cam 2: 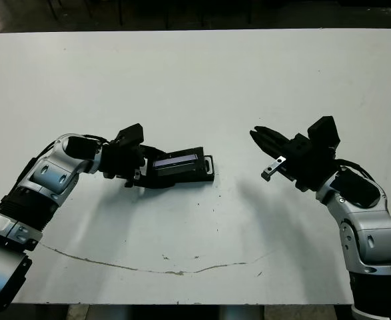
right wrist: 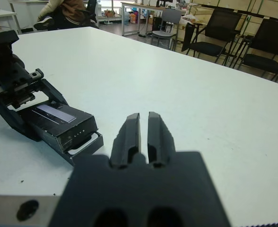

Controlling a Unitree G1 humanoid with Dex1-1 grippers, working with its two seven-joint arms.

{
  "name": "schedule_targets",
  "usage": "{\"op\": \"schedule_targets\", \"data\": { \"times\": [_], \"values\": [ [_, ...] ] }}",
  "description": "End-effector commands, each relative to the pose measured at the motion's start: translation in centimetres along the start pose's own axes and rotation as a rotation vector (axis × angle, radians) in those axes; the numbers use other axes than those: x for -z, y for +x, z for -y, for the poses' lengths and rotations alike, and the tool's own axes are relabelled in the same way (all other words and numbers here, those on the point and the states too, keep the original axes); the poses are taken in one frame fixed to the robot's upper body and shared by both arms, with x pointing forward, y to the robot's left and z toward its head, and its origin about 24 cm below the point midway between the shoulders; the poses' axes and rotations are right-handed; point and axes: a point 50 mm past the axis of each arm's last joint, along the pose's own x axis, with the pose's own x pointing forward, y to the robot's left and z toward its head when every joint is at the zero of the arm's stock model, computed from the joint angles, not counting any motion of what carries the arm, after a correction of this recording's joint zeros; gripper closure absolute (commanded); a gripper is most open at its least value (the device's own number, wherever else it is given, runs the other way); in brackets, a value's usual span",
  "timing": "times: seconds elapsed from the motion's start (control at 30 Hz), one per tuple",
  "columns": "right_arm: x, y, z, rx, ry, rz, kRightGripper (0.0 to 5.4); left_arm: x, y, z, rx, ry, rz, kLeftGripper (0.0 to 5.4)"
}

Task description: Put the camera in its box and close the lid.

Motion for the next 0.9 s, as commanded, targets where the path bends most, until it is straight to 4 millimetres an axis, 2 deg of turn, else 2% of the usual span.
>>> {"op": "schedule_targets", "data": {
  "times": [0.03, 0.33, 0.63, 0.77, 0.9],
  "values": [
    [0.4, -0.4, 0.1, 0.010, 0.010, -0.037, 5.40, 1.9, 1.6, 1.5, 0.071, -0.053, -0.073, 2.52],
    [0.3, -0.8, 0.3, 0.007, 0.029, -0.030, 5.40, 1.1, 4.4, 1.1, 0.118, -0.112, -0.079, 2.52],
    [-0.1, -1.2, 0.2, 0.003, 0.010, -0.030, 5.40, 0.2, 8.3, 1.9, 0.196, -0.053, -0.139, 2.53],
    [-0.1, -1.3, 0.2, -0.002, -0.001, -0.013, 5.40, 0.0, 8.9, 2.1, 0.242, -0.044, -0.172, 2.53],
    [-0.1, -1.2, 0.1, -0.003, 0.001, -0.015, 5.40, 0.1, 8.5, 2.0, 0.275, 0.022, -0.231, 2.53]
  ]
}}
